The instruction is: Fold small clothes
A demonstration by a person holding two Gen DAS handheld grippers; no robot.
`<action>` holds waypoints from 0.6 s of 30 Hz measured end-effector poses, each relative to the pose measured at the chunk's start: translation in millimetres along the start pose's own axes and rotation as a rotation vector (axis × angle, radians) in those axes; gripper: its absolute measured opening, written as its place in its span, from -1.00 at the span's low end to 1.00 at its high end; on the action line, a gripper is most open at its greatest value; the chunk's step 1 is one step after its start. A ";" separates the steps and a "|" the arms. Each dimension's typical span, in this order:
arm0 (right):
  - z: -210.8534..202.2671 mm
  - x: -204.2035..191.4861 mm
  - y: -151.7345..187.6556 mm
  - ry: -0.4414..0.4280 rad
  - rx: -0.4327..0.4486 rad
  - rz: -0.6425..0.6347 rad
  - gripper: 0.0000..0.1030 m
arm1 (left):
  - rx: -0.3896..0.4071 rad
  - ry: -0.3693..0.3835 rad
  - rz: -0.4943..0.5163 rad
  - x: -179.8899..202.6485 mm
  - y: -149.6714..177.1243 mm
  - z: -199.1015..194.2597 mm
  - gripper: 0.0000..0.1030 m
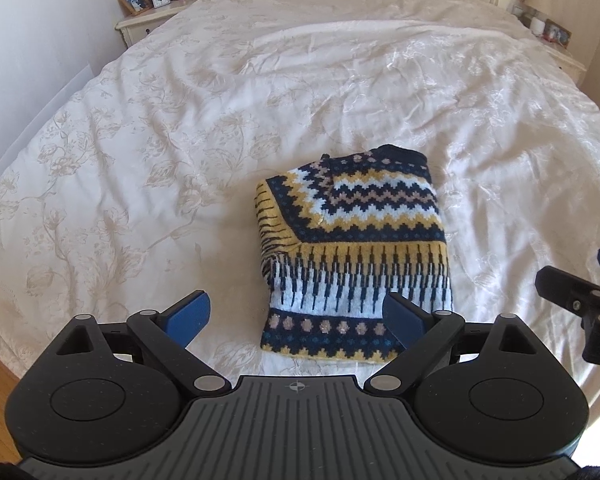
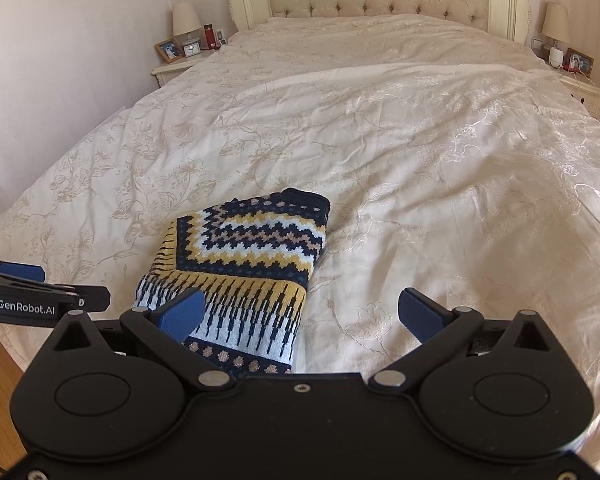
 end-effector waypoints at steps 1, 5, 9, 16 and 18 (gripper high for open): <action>0.1 -0.1 -0.9 0.004 -0.002 0.001 0.98 | -0.001 0.001 0.004 0.9 0.8 0.3 0.83; 1.1 1.5 -1.6 -0.006 -0.021 0.030 0.98 | -0.020 0.008 0.009 3.3 4.9 3.6 0.83; 4.1 0.9 0.7 -0.033 -0.049 0.046 0.98 | -0.053 0.017 -0.003 3.3 9.6 7.7 0.82; 8.5 2.0 5.8 -0.042 -0.082 0.070 0.98 | -0.093 0.011 0.000 4.3 16.3 13.1 0.70; 10.5 2.7 6.9 -0.038 -0.093 0.073 0.98 | -0.103 0.012 -0.006 4.3 17.8 14.5 0.70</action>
Point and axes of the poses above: each gripper's, at about its wrist camera, not at the fingertips, and z roughly the way its jaws point, x to its right, y to its underside, the point moved 7 cm from there along z, roughly the way its jaws point, and after that the axes turned 11 degrees about -y, right-handed, at the moved point
